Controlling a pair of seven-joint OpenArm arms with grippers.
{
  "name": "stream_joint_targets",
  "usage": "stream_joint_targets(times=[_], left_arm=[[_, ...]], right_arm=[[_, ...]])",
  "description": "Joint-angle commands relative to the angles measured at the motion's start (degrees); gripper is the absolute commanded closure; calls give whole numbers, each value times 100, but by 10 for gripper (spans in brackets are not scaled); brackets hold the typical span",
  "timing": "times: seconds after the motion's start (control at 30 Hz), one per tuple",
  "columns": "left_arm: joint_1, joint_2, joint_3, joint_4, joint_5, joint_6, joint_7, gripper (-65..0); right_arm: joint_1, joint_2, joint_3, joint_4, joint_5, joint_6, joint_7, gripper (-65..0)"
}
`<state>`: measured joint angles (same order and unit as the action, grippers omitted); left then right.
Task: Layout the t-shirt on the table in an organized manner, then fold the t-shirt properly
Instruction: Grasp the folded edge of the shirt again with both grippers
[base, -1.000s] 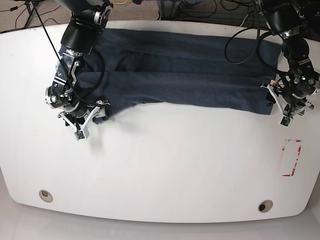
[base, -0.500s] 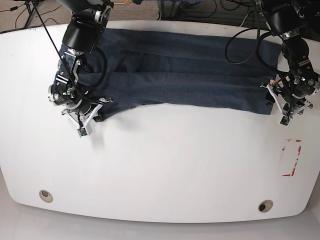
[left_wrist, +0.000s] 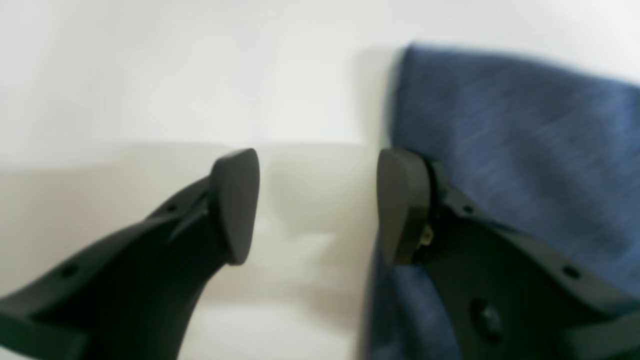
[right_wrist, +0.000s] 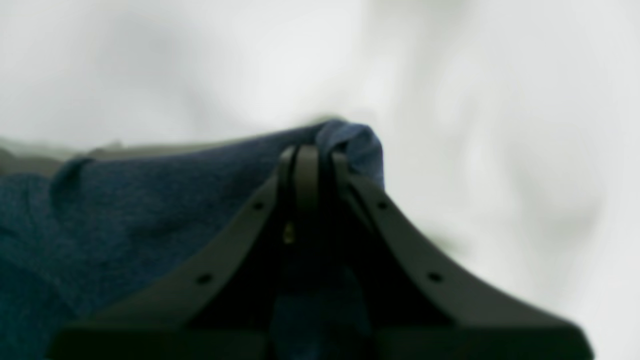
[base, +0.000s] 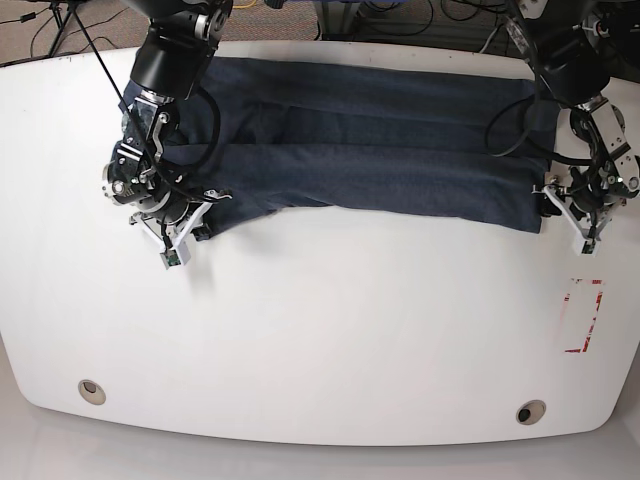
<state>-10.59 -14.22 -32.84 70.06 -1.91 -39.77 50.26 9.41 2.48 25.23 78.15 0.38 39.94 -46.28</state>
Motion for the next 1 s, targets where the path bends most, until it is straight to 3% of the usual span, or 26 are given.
stream_joint_targets(times=[0.0, 0.47, 0.97], left_arm=[[-176, -86, -8, 49, -94, -23, -186, -351], [-519, -68, 185, -312, -112, -23, -266, -351], [-519, -51, -61, 312, -376, -23, 367, -349]], right_arm=[[83, 38, 4, 172, 36, 6, 35, -30], [74, 29, 4, 198, 36, 6, 35, -30], [74, 29, 4, 198, 36, 6, 35, -30]])
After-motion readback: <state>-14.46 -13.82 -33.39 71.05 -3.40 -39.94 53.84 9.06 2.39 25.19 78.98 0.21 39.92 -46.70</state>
